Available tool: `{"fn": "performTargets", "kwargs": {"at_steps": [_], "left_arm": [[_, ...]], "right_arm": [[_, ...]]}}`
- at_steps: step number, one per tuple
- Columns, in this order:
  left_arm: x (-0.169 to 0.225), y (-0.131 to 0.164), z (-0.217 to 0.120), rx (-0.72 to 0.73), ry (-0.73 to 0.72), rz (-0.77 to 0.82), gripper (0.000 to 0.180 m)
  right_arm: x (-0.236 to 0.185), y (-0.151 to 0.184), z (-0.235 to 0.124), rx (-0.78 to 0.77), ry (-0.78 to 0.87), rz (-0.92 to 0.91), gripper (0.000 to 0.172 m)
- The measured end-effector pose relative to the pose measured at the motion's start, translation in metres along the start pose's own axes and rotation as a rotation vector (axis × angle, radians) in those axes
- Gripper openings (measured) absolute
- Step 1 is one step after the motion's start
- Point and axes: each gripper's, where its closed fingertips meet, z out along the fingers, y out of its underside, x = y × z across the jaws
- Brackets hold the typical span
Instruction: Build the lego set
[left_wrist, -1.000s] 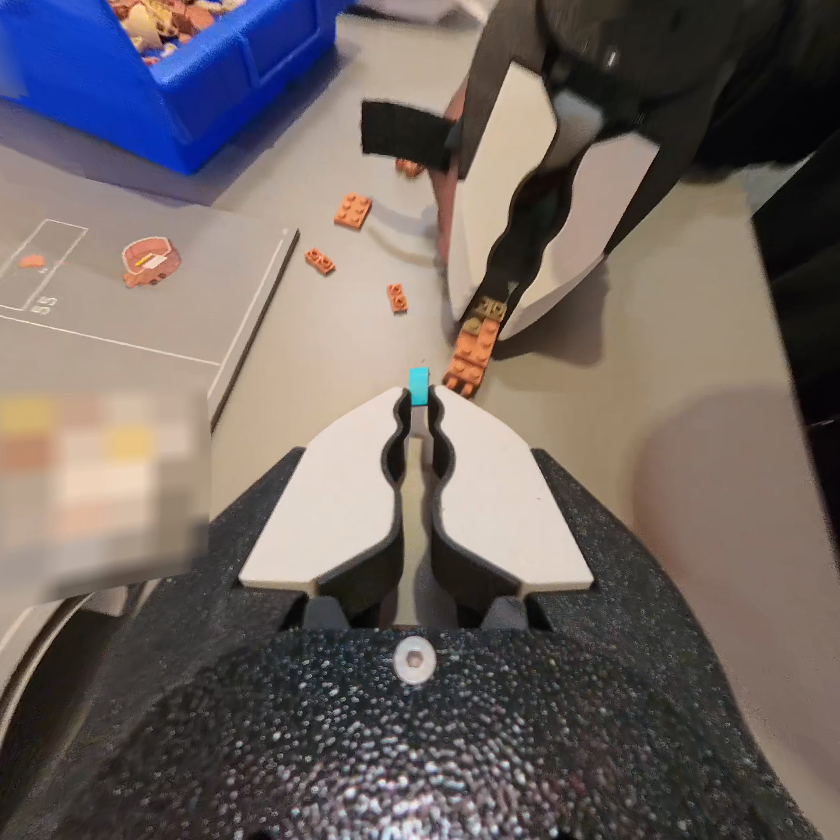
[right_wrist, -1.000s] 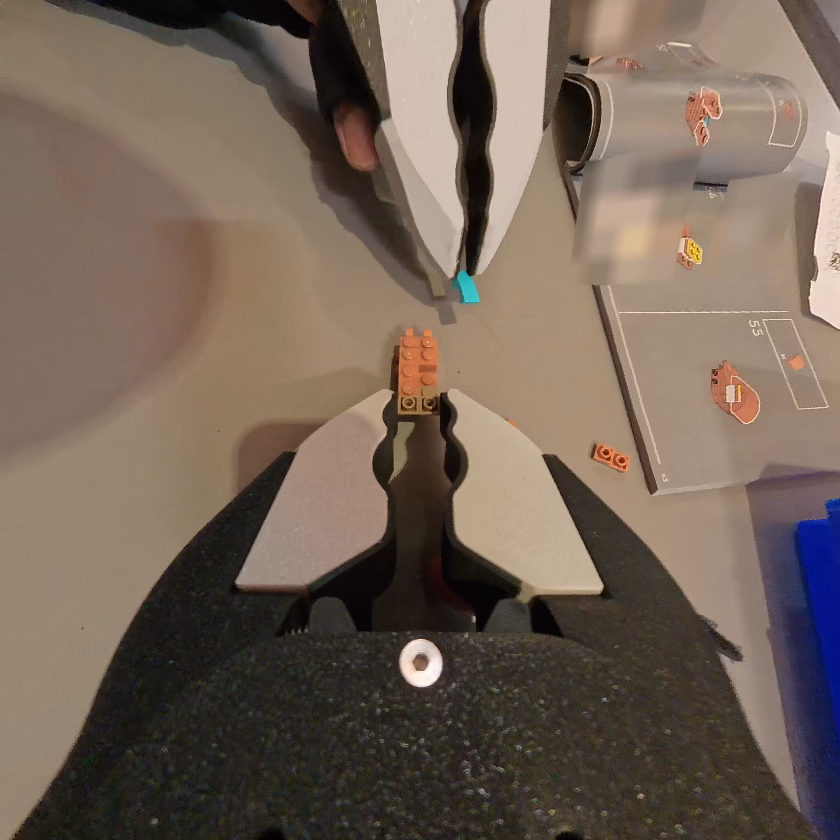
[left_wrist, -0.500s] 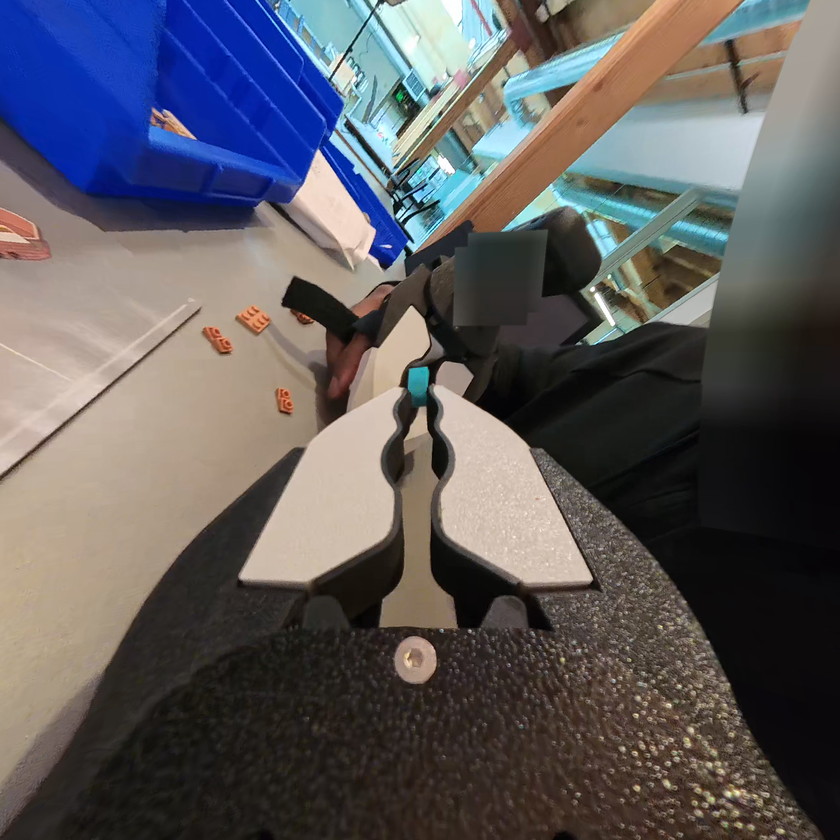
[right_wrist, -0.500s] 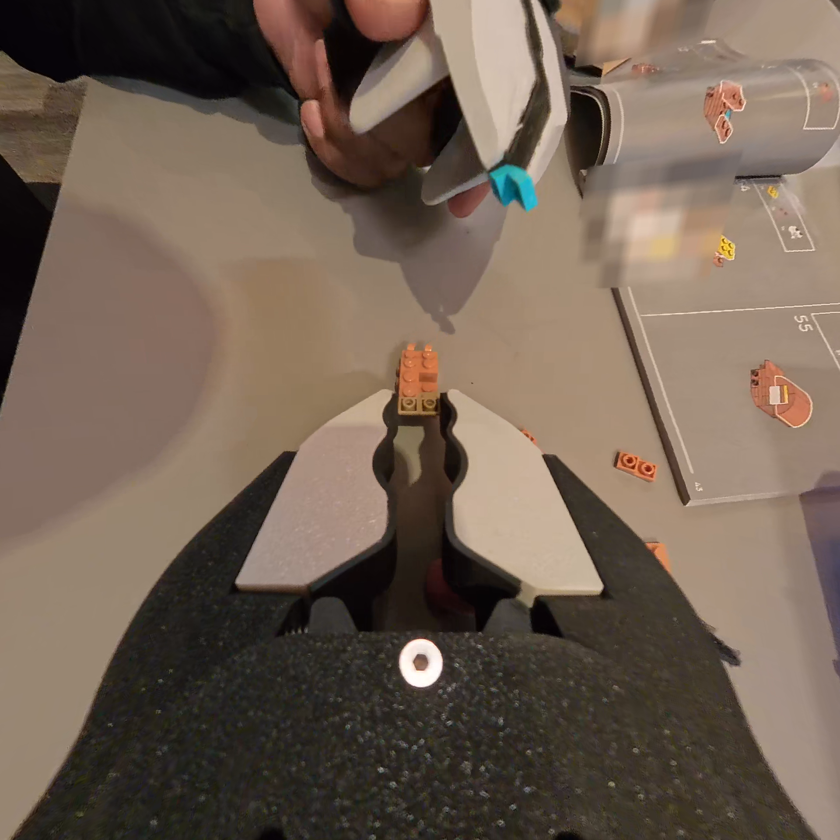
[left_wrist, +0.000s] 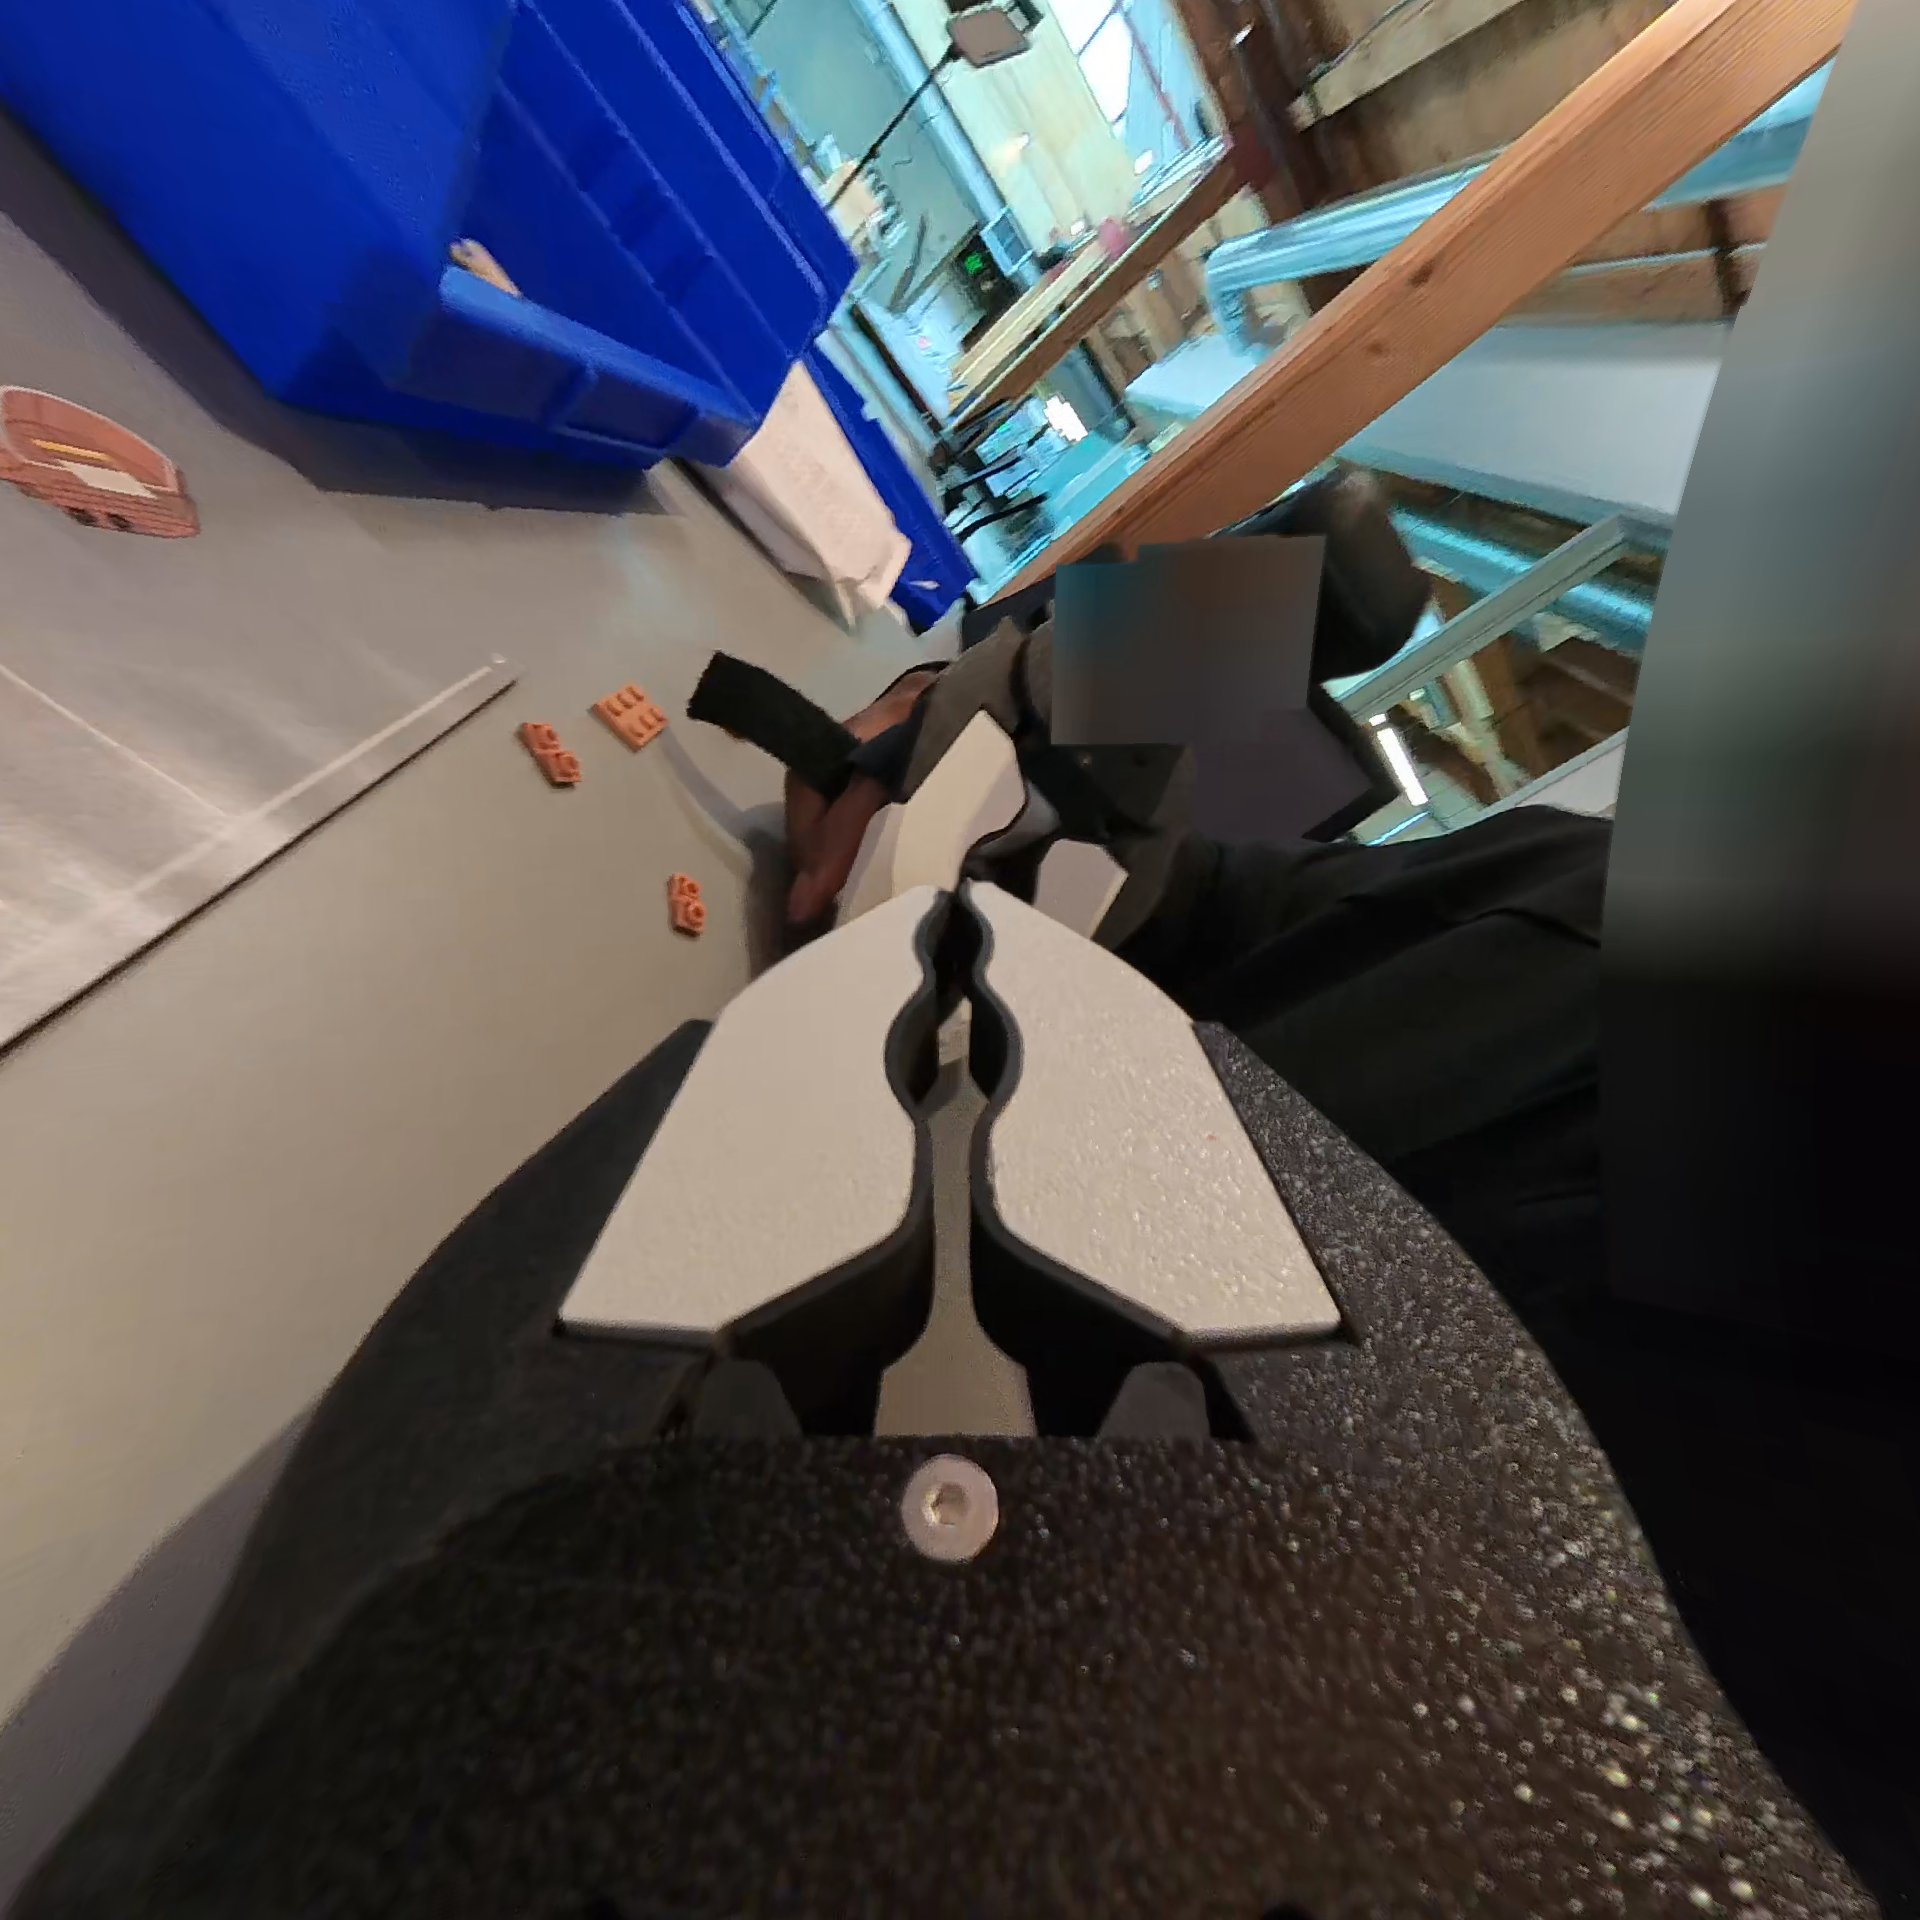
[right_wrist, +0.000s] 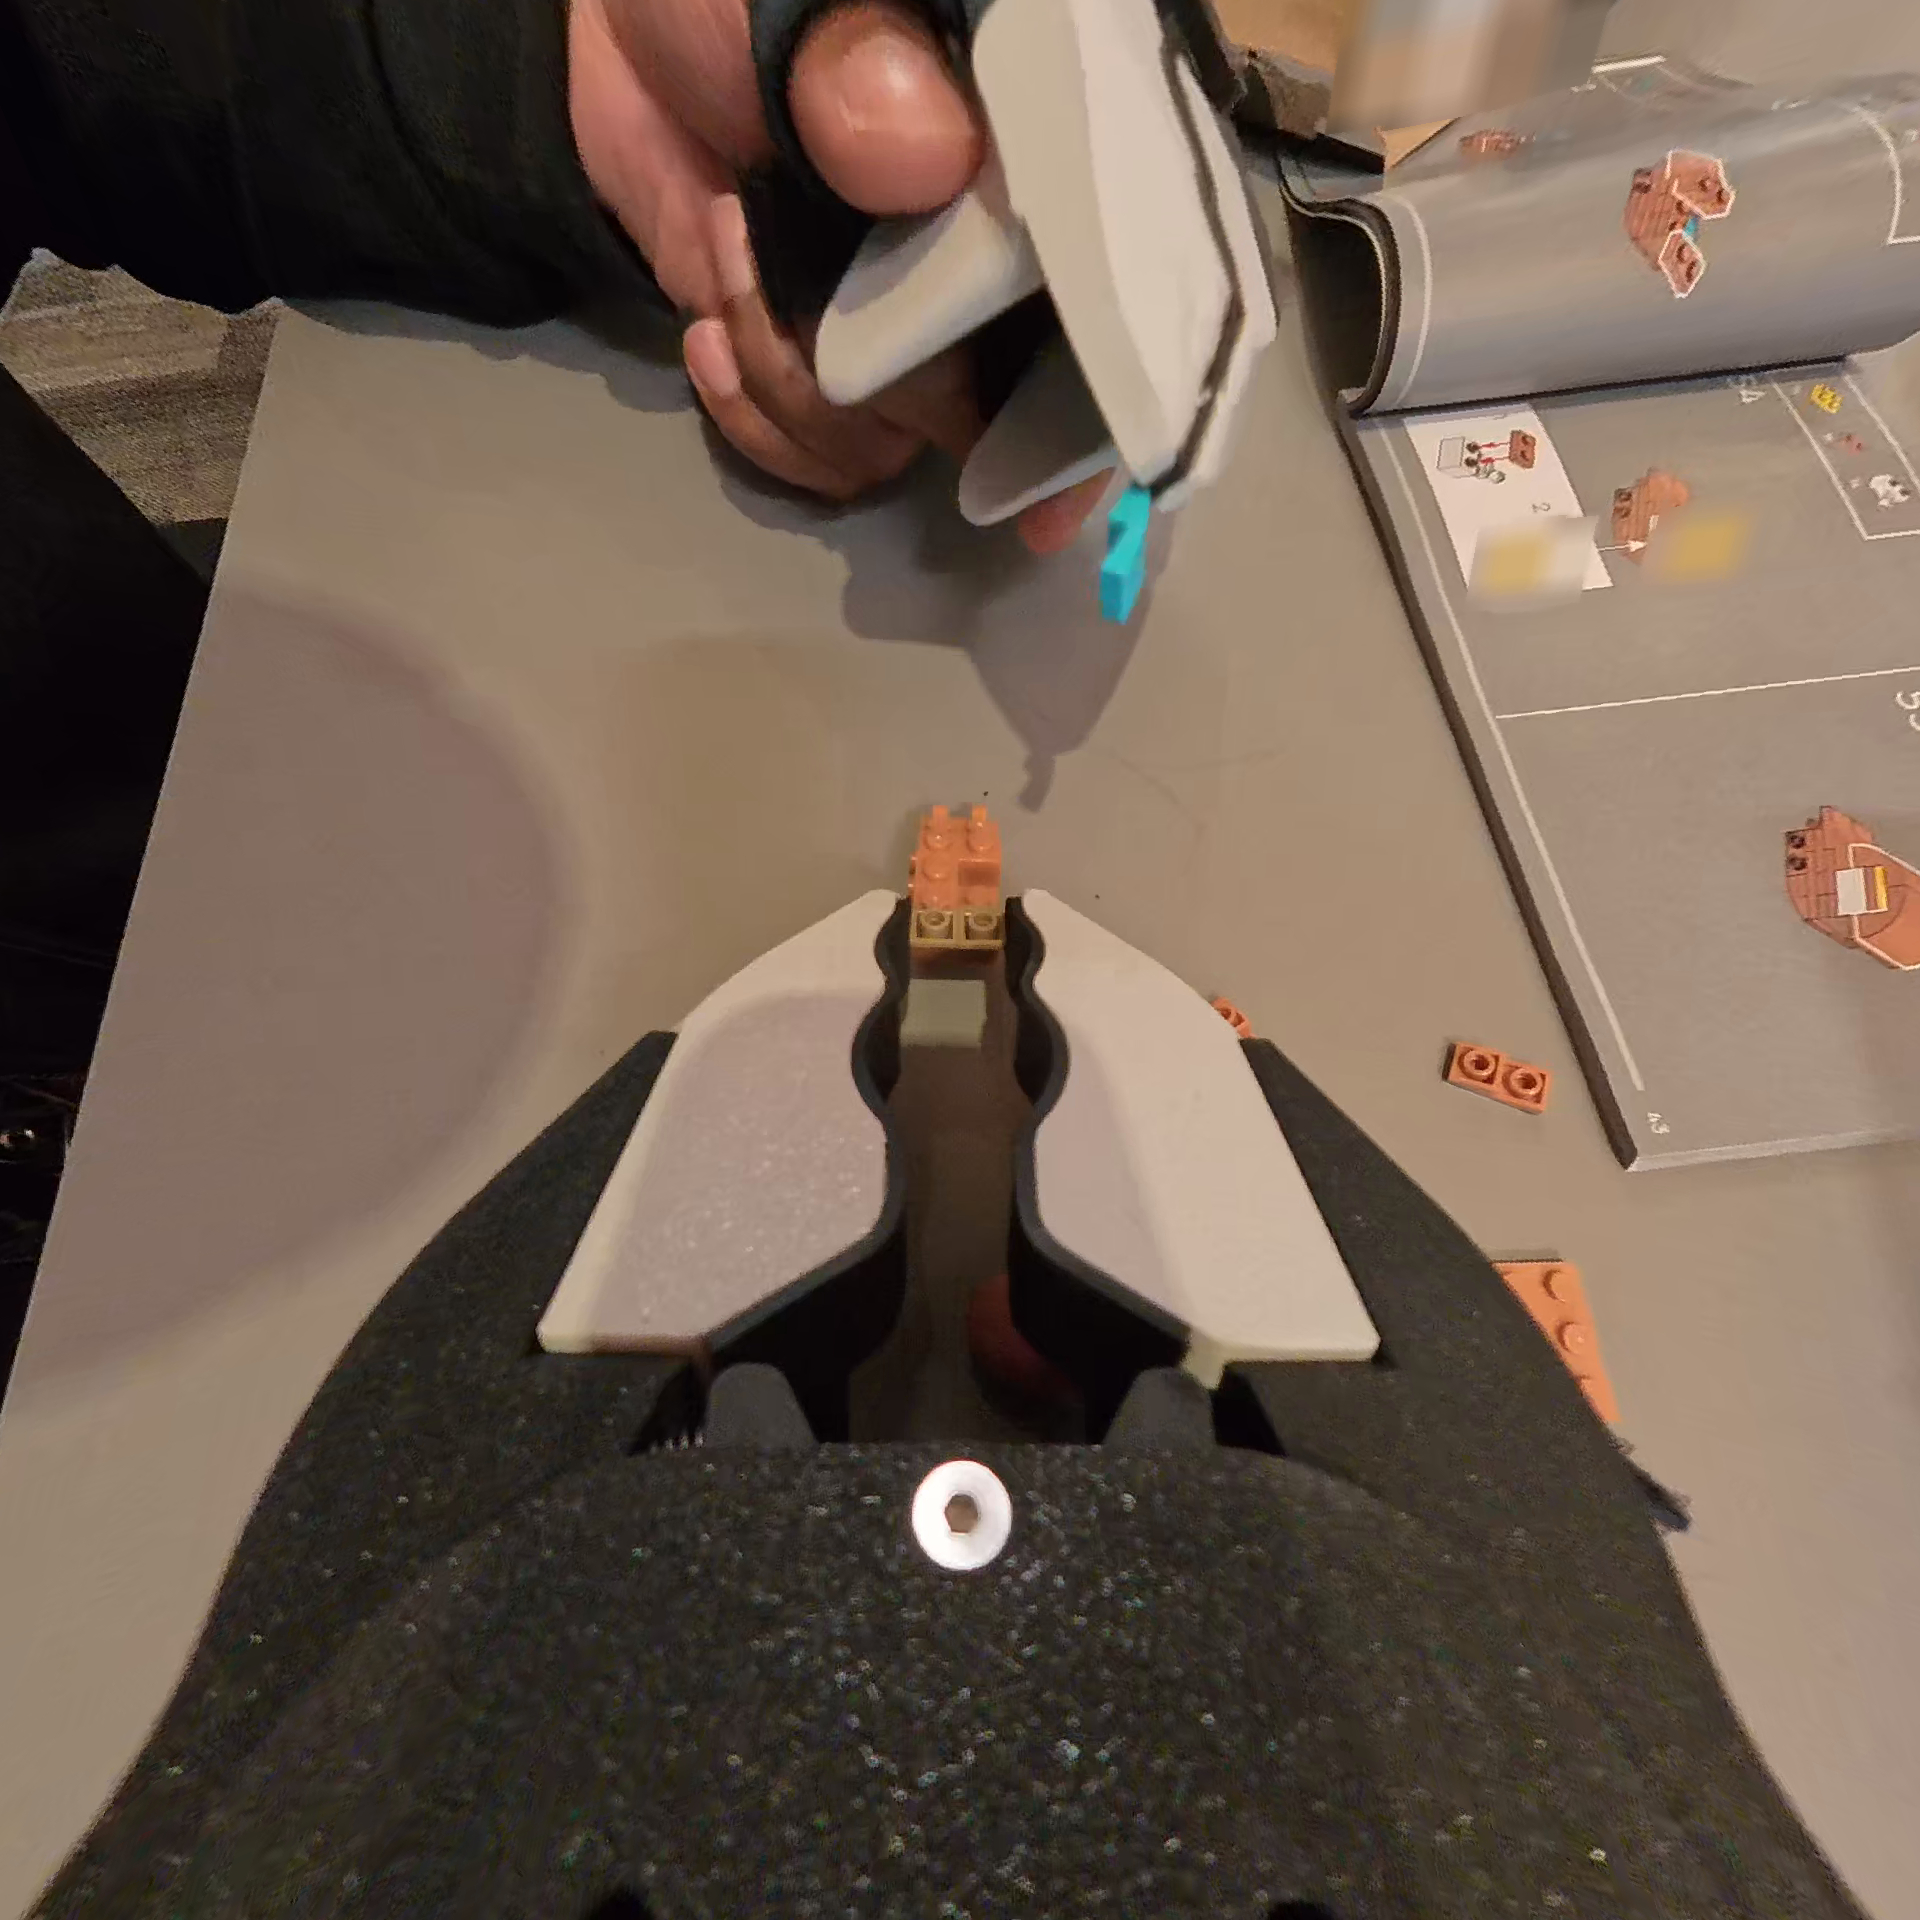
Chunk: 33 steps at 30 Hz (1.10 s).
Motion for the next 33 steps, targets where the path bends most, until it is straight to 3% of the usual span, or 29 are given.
{"fn": "performTargets", "kwargs": {"at_steps": [11,18,27,33], "left_arm": [[-0.021,0.033,0.016,-0.249,-0.308,0.283,0.000],[-0.040,0.026,0.000,-0.299,-0.457,0.441,0.000],[-0.052,0.043,0.010,-0.543,-0.430,0.641,0.009],[-0.059,0.038,0.018,-0.566,-0.413,0.630,0.009]], "right_arm": [[0.000,0.004,0.003,-0.034,0.025,-0.035,0.017],[-0.001,0.010,0.005,-0.071,0.024,-0.051,0.017],[-0.002,0.014,-0.005,-0.056,0.008,-0.095,0.026],[0.025,0.016,-0.014,-0.054,0.135,-0.189,0.023]]}}
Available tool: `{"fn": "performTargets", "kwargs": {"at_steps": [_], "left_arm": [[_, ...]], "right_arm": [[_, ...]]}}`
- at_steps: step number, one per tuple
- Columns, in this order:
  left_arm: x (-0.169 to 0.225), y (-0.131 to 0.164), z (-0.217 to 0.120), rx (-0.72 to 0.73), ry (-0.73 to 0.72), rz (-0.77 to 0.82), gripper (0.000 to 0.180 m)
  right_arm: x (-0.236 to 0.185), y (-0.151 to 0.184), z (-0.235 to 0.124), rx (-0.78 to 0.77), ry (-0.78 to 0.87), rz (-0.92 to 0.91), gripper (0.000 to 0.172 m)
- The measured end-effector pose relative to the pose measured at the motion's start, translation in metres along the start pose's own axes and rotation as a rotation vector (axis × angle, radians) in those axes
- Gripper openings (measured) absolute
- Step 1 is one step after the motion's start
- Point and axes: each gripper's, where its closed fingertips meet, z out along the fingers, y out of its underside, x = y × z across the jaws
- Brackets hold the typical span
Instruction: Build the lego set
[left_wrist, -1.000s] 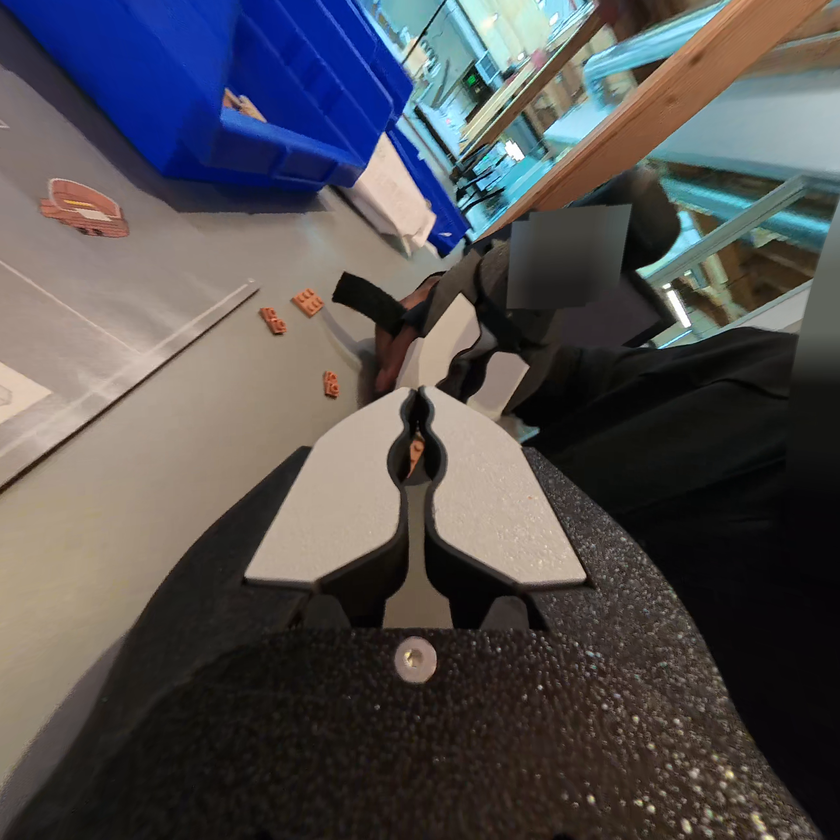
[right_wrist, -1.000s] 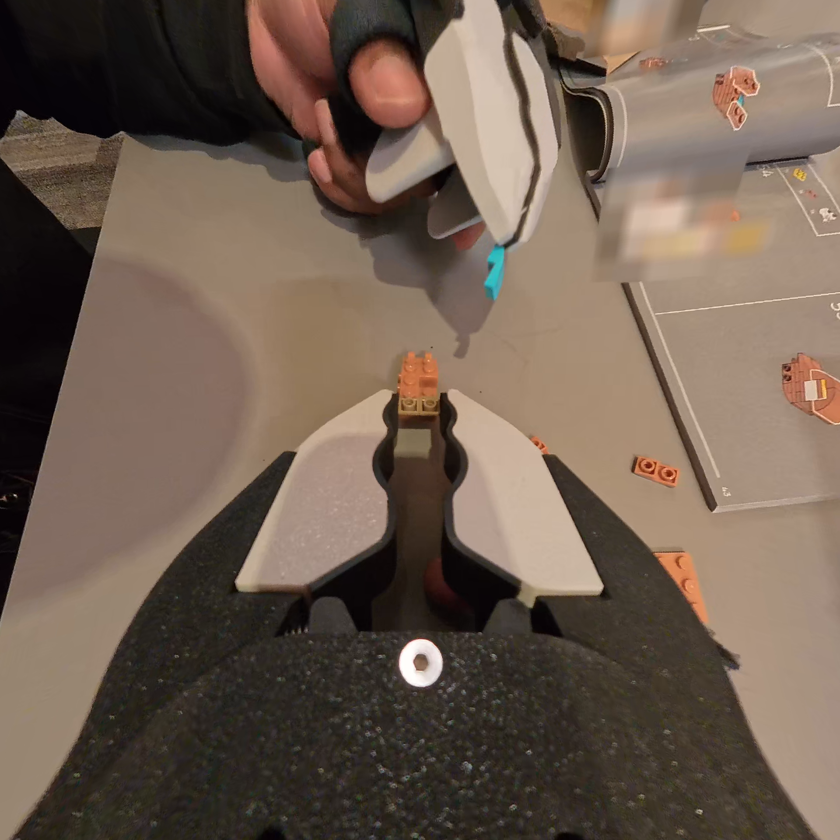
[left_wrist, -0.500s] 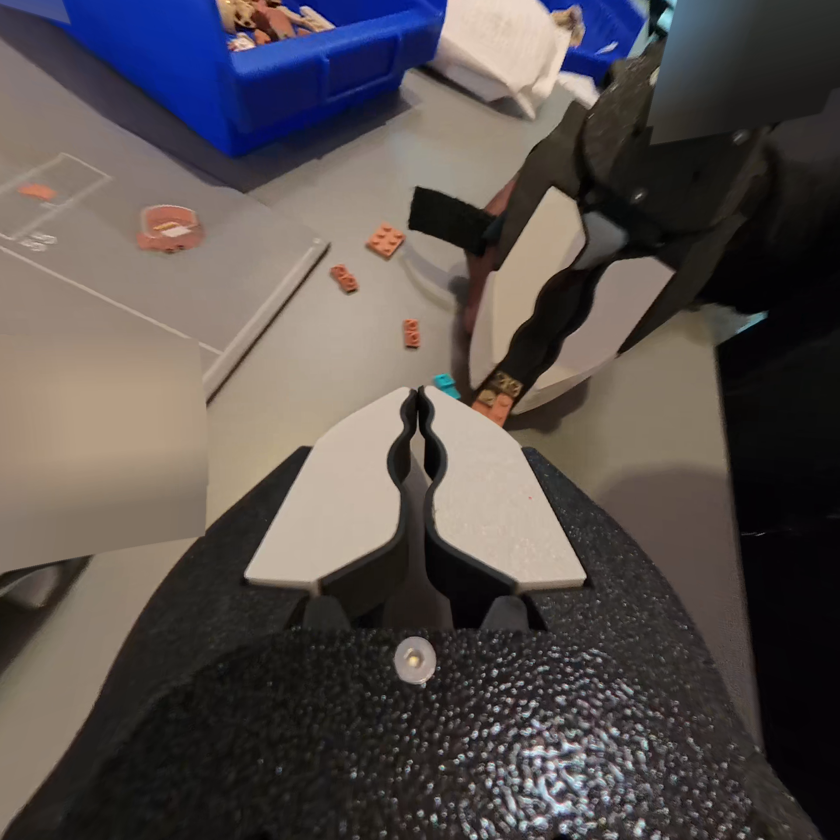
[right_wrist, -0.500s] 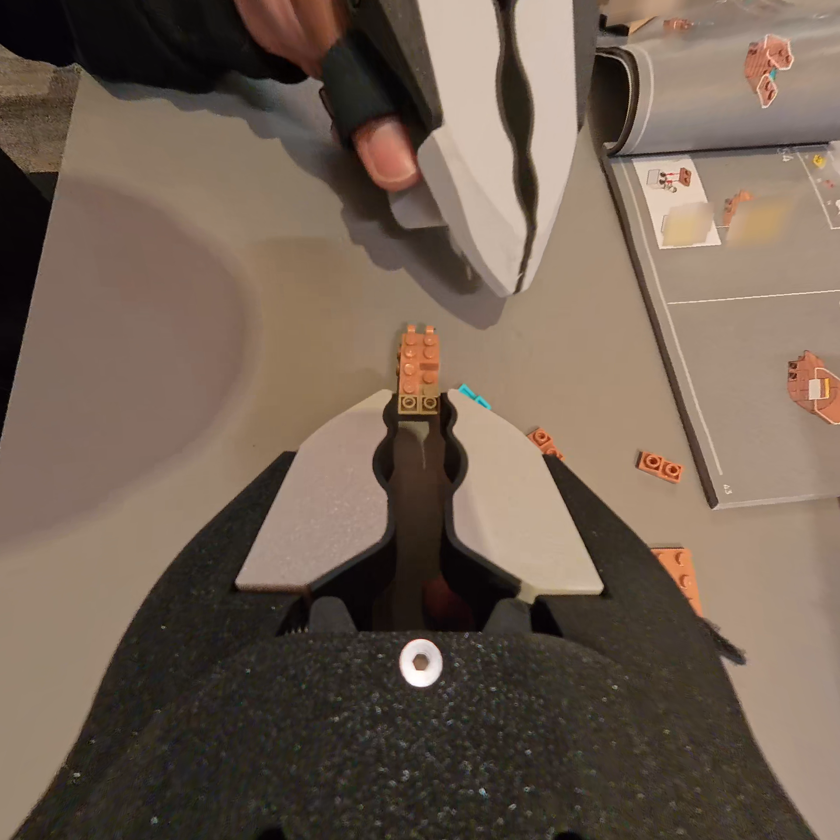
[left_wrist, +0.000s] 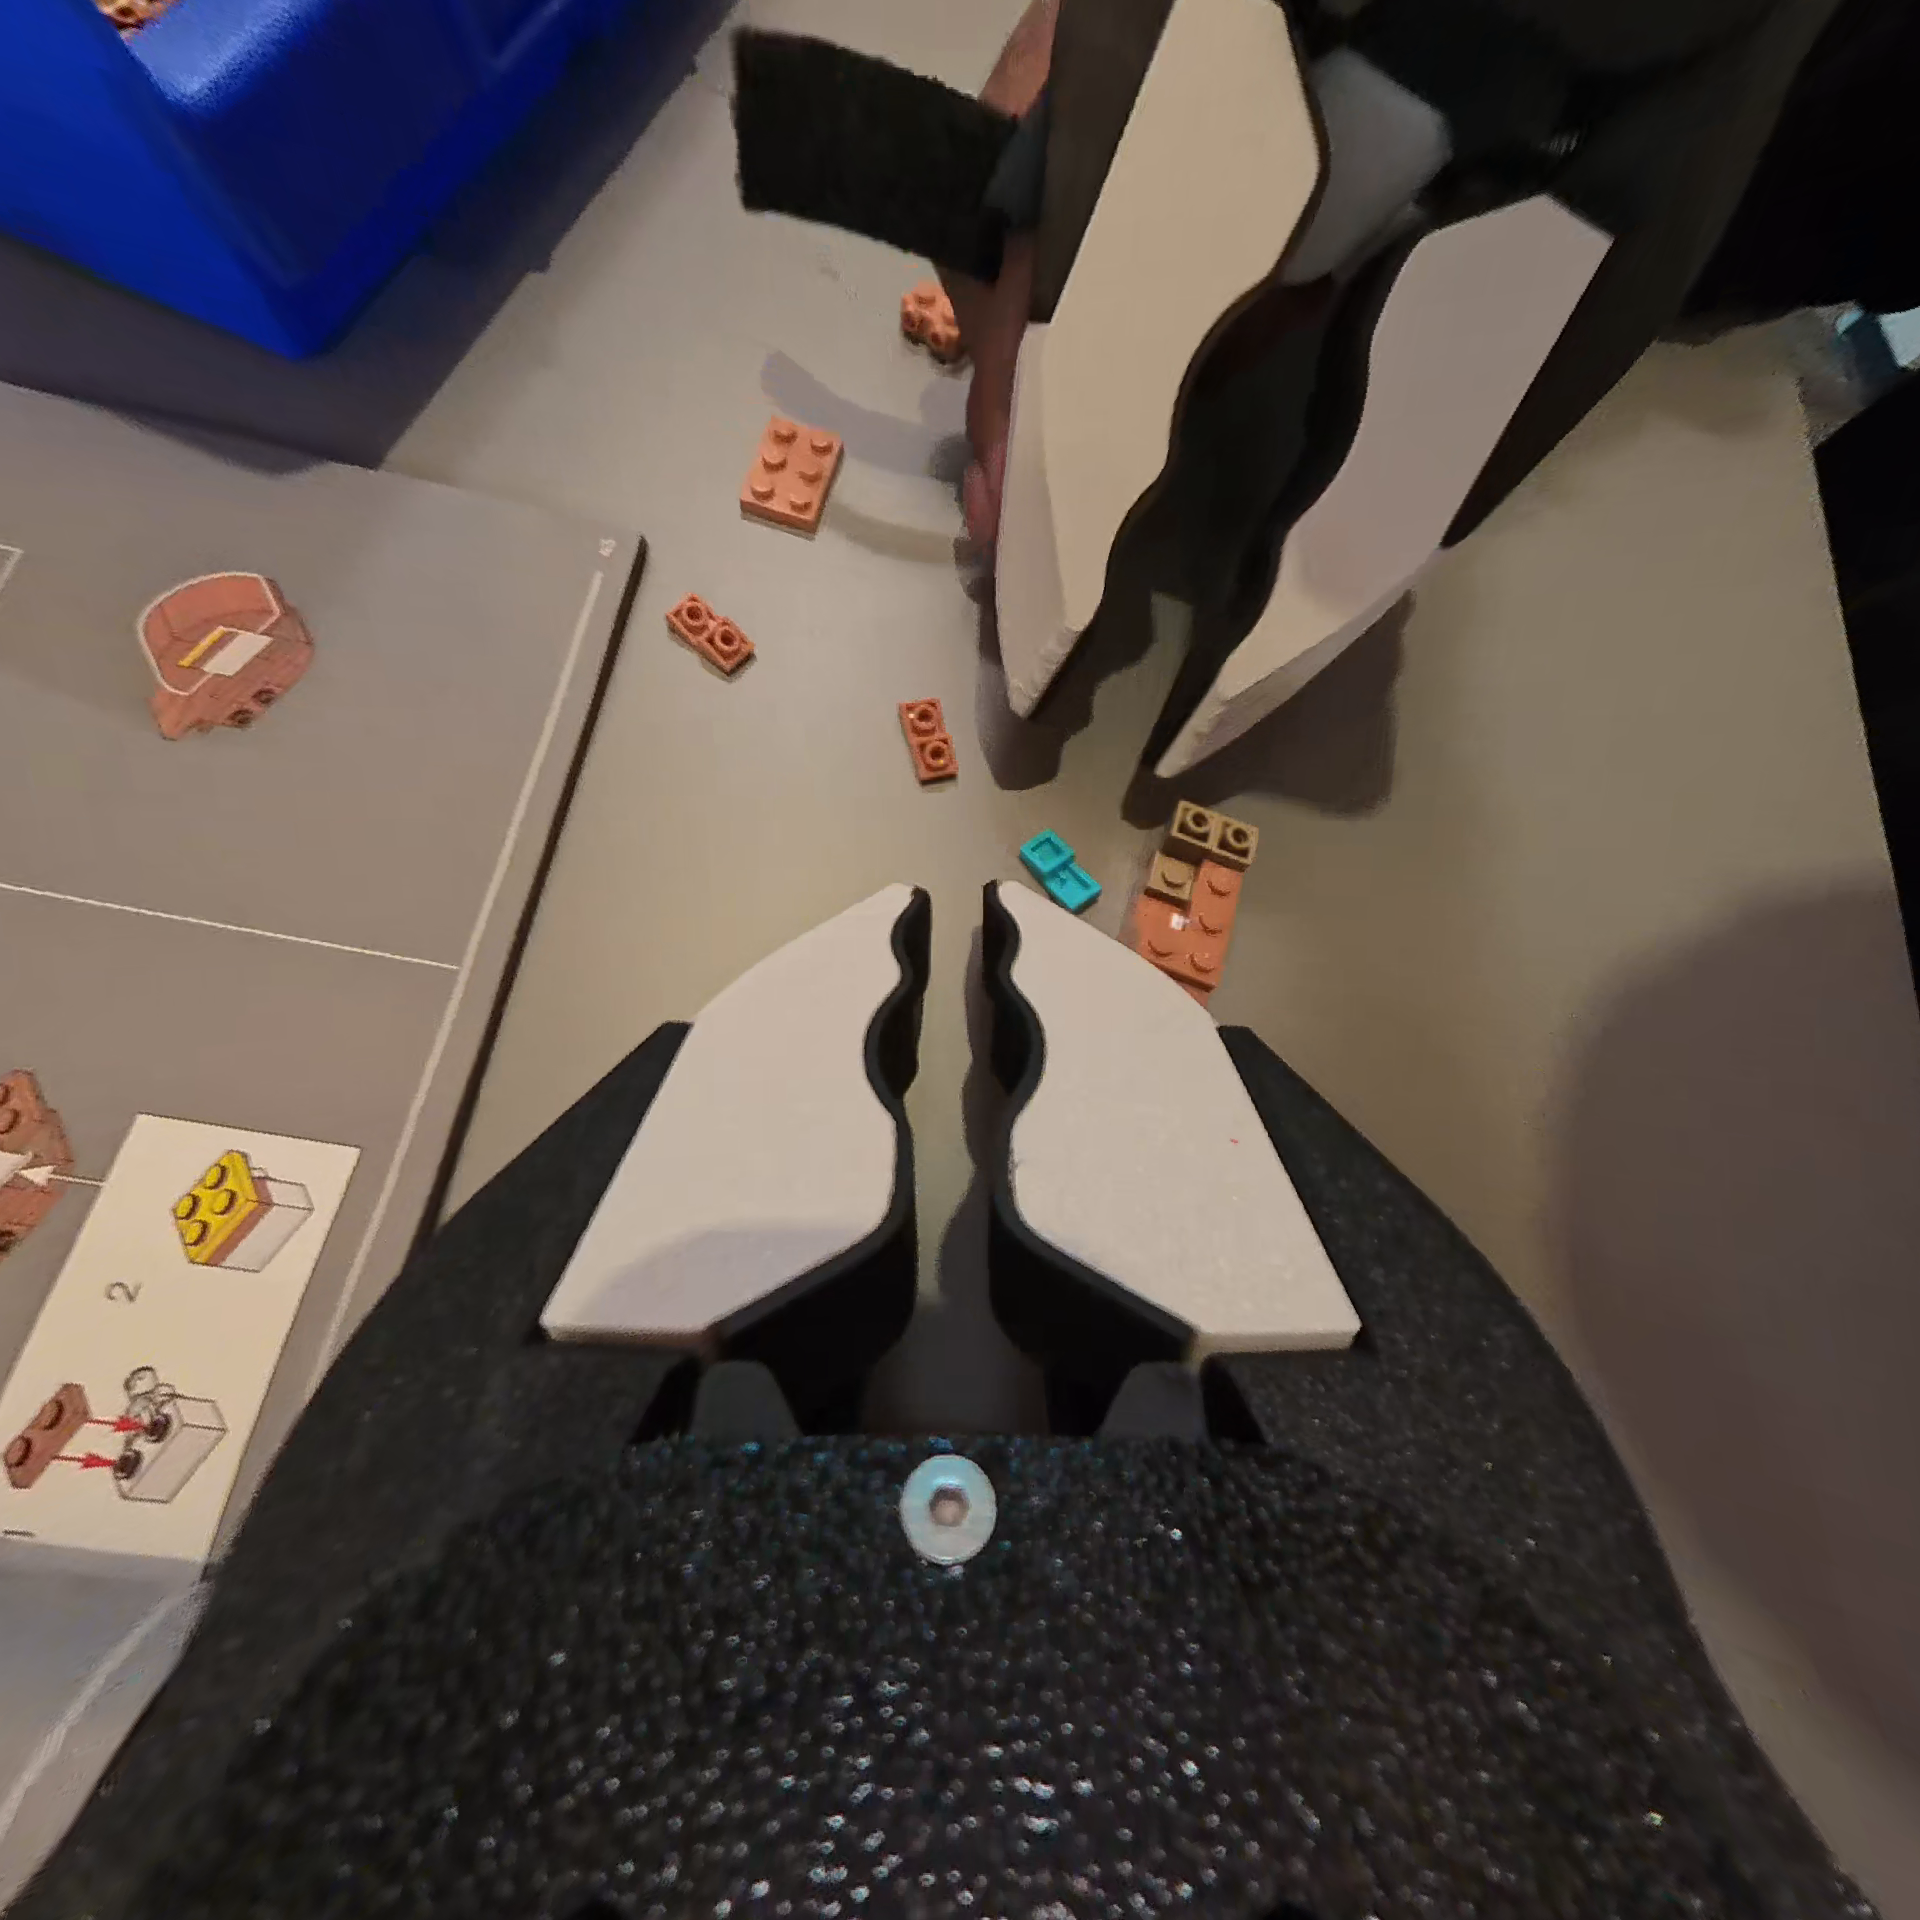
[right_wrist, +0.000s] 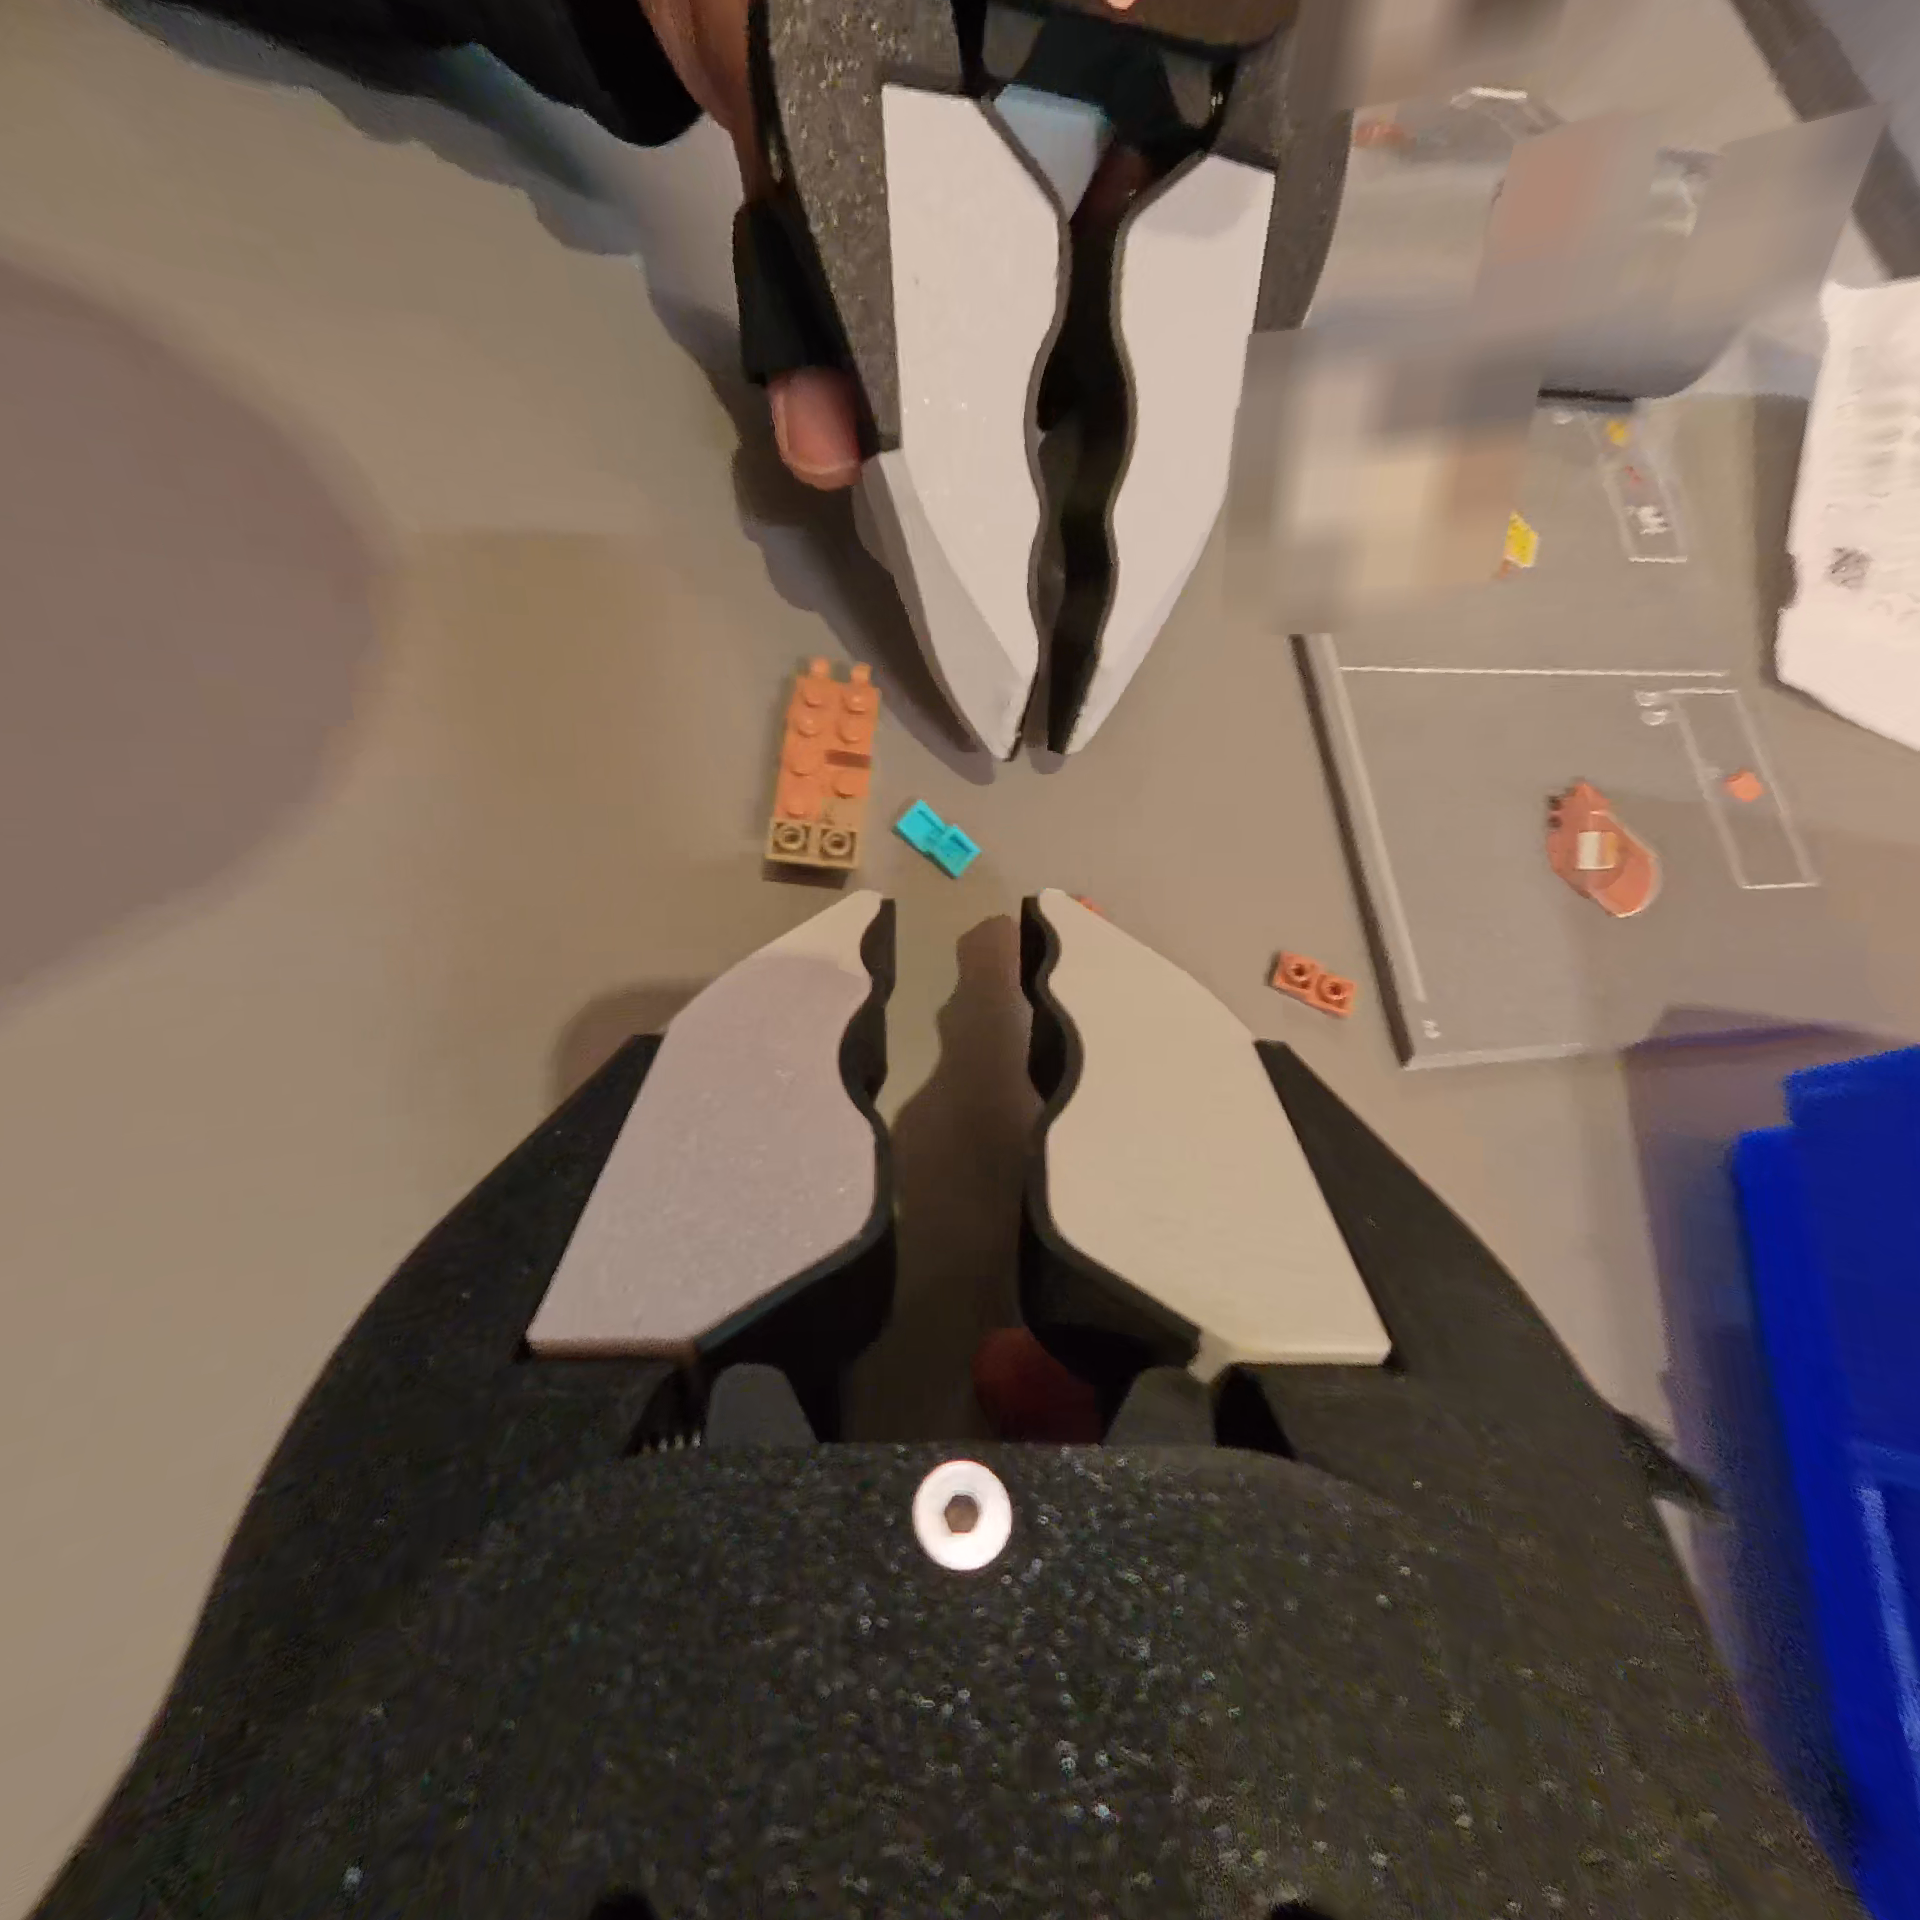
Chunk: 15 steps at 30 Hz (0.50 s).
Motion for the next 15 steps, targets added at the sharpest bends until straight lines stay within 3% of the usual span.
{"fn": "performTargets", "kwargs": {"at_steps": [6,15], "left_arm": [[-0.010,0.000,-0.014,0.070,-0.060,-0.005,0.009],[-0.012,0.011,-0.037,0.127,-0.079,-0.044,0.010]], "right_arm": [[0.001,-0.003,0.008,-0.014,0.011,-0.303,0.017],[0.001,-0.007,0.020,-0.119,-0.182,-0.354,0.024]]}}
